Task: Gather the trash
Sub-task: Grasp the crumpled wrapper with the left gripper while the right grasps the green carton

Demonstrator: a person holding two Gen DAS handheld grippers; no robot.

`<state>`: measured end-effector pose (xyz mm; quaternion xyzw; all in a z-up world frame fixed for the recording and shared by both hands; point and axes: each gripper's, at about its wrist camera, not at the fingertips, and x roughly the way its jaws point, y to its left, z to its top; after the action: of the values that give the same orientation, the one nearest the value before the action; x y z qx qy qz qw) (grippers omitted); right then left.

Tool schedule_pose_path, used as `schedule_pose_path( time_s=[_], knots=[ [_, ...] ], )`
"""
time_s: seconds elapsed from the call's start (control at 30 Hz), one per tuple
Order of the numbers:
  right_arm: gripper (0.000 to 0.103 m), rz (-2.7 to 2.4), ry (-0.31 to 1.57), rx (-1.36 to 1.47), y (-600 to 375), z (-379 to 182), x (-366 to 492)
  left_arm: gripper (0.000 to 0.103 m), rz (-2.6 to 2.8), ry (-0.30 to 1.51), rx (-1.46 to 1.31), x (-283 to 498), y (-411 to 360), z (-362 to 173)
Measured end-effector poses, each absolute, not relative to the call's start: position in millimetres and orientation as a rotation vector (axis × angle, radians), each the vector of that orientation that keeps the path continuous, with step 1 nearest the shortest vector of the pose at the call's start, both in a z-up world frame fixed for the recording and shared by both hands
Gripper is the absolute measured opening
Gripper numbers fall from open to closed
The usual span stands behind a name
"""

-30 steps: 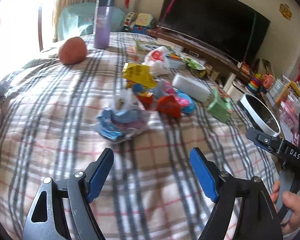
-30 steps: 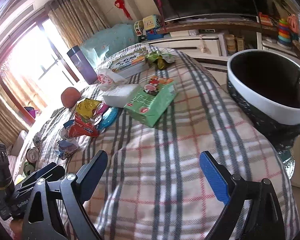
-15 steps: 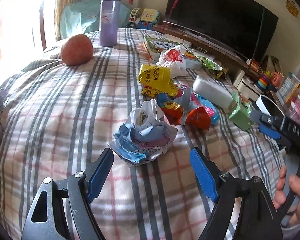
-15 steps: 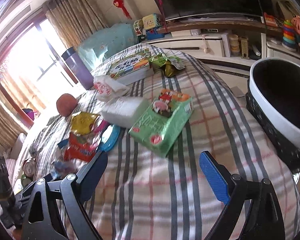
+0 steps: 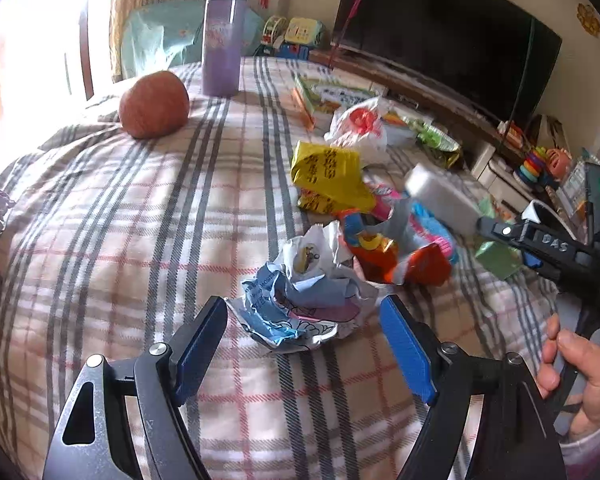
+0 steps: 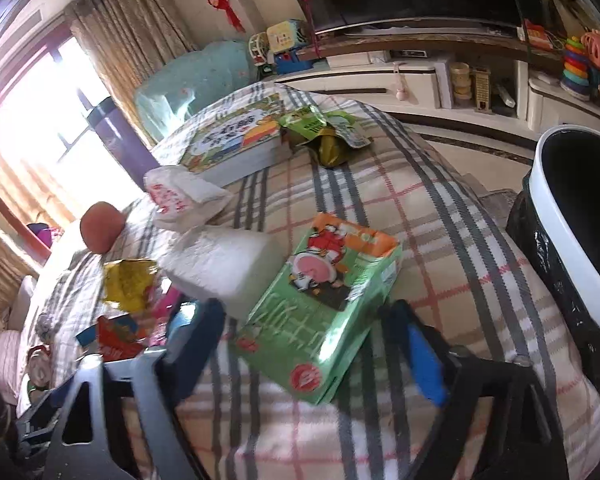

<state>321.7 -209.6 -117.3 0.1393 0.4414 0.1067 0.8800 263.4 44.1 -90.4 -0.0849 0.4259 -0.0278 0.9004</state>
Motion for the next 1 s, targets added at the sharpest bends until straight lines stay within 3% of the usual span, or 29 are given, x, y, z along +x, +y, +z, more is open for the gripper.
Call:
schedule_pose_path(
  time_s=[0.13, 0.27, 0.33, 1.0],
  knots=[
    [0.067, 0.224, 0.907, 0.294, -213, -119, 321, 0.073, -0.049, 0.911, -0.154, 272, 38, -102],
    [0.052, 0.233, 0.885, 0.275, -214, -114, 314, 0.043, -0.068, 0.900, -0.115, 271, 29, -102],
    [0.051, 0.244, 0.883, 0.277, -217, -112, 309, 0.036, -0.083, 0.901, -0.108, 268, 27, -101],
    [0.051, 0.221, 0.841, 0.342, -285, -97, 247, 0.034, -0.342, 0.893, -0.145, 244, -30, -77]
  ],
)
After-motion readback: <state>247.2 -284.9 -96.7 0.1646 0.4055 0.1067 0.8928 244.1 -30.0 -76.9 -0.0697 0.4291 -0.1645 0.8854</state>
